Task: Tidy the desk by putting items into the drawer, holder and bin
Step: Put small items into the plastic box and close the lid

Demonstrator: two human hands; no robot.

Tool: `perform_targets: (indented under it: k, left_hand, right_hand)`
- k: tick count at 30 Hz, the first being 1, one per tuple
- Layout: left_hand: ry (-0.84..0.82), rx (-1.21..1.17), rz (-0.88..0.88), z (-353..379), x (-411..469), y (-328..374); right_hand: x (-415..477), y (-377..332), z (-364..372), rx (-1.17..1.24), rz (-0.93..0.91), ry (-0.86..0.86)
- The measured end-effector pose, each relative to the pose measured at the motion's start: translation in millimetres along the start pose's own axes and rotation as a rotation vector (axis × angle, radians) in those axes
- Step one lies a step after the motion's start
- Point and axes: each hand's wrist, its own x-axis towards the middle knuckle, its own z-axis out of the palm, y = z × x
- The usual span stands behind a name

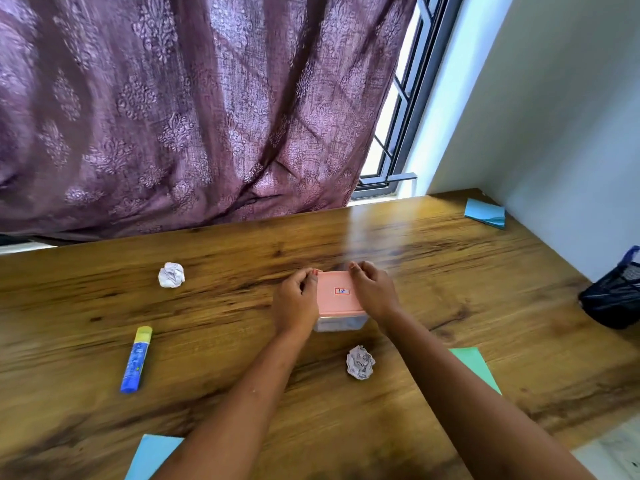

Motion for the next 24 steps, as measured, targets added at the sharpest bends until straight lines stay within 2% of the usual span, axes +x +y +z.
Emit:
perform_targets:
  k: [15,21,24]
  left_hand:
    - [-0.024,-0.044,-0.032,2.9,3.8,-4.4]
    - [-0.04,0.012,-0.064,-0.7,3.3,0.0]
    - [-0.038,-0.011,-0.079,-5.2,-2.5,-0.3]
  right_hand:
    - [0.9,-5.0,0.5,0.093,0.017,0.03]
    - [2.3,-2.5,1.7,0.039,0.021,0.107]
    - [-1.3,-2.0,-0.2,0.106,0.032,0.183]
